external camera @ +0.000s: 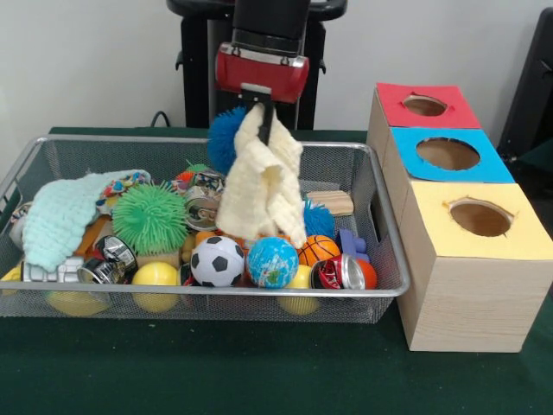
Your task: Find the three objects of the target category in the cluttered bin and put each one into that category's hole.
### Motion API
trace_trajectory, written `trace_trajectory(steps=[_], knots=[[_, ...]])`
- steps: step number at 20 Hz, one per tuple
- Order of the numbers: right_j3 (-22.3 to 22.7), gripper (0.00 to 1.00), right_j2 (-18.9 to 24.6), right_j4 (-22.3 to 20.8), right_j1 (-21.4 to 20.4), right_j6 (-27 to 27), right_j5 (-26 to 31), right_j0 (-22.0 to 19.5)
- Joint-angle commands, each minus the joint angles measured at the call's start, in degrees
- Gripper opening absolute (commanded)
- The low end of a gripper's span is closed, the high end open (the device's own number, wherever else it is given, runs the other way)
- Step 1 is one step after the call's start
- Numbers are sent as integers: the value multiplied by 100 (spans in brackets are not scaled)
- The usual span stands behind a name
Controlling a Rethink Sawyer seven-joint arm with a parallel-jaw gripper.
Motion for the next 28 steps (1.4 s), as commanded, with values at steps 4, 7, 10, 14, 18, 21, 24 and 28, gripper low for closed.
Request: trace_trajectory(steps=[4, 7, 10, 14, 18, 21, 24, 28], knots=[[-834, 0, -59, -788, 209, -265, 170, -364], [-866, 0, -11, -919, 145, -302, 240, -446], [-972, 0, 24, -1070, 16, -471, 467, -504], [-1155, 0, 332, -1194, -172, -922, 907, -834], [-1384, 0, 611, -1303, -262, -1290, 1228, -1096], [-1448, 0, 735, -1384, -247, -1281, 1291, -1190], [-1404, 0, 803, -1474, -225, -1141, 1294, -1234], [-1282, 0, 779, -1557, -29, -951, 1372, -1308]])
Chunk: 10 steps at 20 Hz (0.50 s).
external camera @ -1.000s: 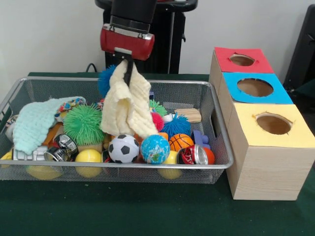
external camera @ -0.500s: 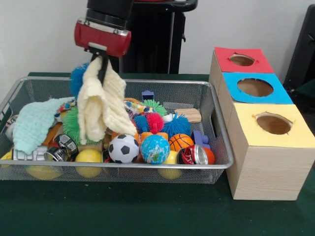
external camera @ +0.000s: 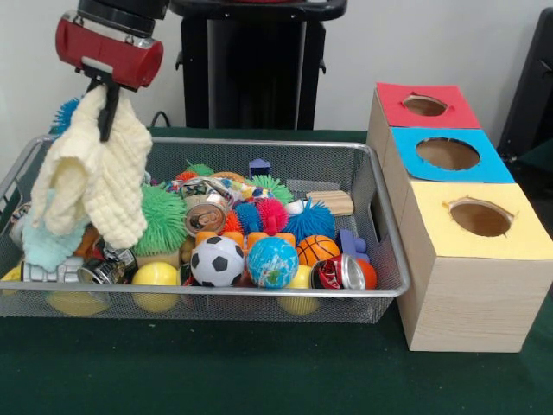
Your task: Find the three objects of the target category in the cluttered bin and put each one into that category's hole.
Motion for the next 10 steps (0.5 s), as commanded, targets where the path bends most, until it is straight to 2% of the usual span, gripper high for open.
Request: trace_trajectory(steps=[1, 5, 10], knots=[[-184, 0, 630, -424, 190, -912, 624, -154], [8, 0, 567, -431, 505, -714, 649, -295], [109, 0, 510, -520, 874, -398, 203, -387]])
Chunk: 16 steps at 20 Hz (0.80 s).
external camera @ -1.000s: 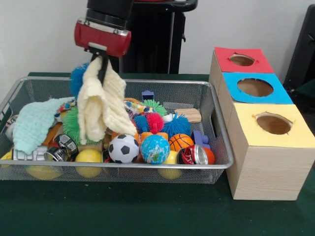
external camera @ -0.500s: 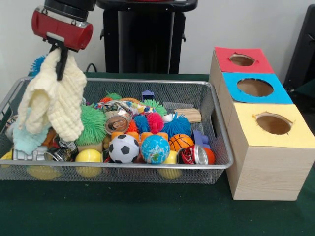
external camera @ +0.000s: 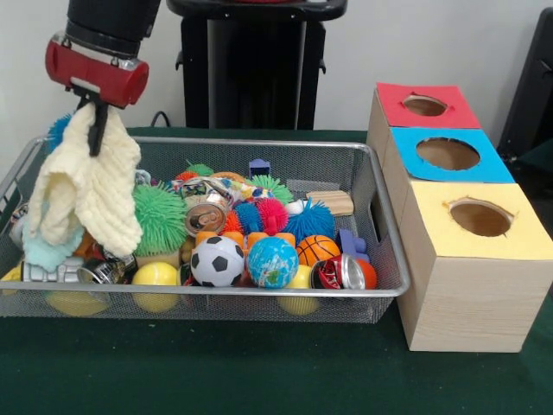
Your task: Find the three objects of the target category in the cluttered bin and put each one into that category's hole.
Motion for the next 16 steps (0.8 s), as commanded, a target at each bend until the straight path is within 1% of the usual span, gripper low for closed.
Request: trace_trajectory(steps=[1, 3, 6, 7, 10, 12, 15, 16], knots=[[126, 0, 446, -439, 579, -365, 150, -139], [123, 0, 390, -437, 659, -319, 170, -102], [183, 0, 320, -512, 701, -243, -2, -77], [196, 100, 328, -527, 704, -233, 3, -84], [219, 100, 402, -507, 702, -324, 134, -117], [283, 100, 462, -453, 690, -295, 160, -155], [391, 100, 496, -313, 545, -249, 332, -142], [485, 100, 606, -226, 453, -256, 340, -237]])
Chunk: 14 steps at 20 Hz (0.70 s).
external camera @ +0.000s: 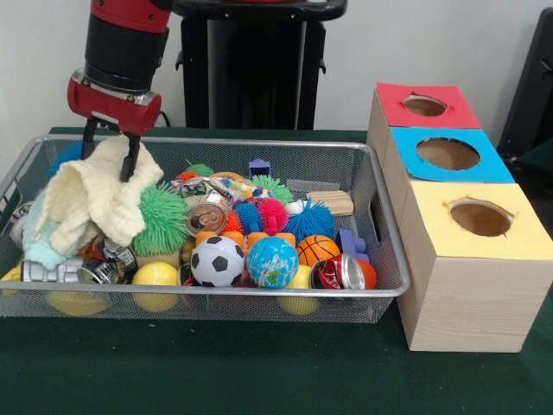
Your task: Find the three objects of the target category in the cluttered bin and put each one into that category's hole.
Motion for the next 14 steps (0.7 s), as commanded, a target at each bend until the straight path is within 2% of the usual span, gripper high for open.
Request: trace_trajectory(steps=[1, 8, 14], knots=[[480, 100, 618, -48, -123, -261, 354, -167], [1007, 100, 1046, 434, -977, -203, 640, -326], [1139, 100, 1218, 855, -1453, -142, 949, -255]])
